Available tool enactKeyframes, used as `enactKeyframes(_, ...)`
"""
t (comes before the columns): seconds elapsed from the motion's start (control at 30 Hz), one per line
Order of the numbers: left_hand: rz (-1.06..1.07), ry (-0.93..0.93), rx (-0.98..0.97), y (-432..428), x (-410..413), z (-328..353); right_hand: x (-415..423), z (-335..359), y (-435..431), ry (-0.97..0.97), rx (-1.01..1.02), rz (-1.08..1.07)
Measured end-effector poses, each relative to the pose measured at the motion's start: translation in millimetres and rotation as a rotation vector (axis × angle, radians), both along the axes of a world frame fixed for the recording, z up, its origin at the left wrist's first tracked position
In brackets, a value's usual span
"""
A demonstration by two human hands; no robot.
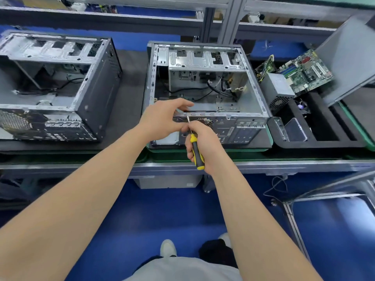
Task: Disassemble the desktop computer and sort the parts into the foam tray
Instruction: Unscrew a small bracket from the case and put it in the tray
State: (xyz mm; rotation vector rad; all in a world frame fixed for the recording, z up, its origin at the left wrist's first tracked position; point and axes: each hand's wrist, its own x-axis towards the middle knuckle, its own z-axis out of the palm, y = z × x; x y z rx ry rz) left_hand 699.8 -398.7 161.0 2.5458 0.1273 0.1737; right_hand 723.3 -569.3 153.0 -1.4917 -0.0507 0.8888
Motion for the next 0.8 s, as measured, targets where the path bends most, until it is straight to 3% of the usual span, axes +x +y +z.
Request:
enactKeyframes(0.27, 0.063, -0.117, 0.033, -0.9, 3.7, -11.8, -6.6, -6.9, -5.8, 0.034, -0.026, -0.011)
enactKeyframes(0.8, 0.087, -0.115, 0.021, 1.4, 6.2, -16.2, -3.3, -15.2, -4.7, 0.03, 0.0, -0.019)
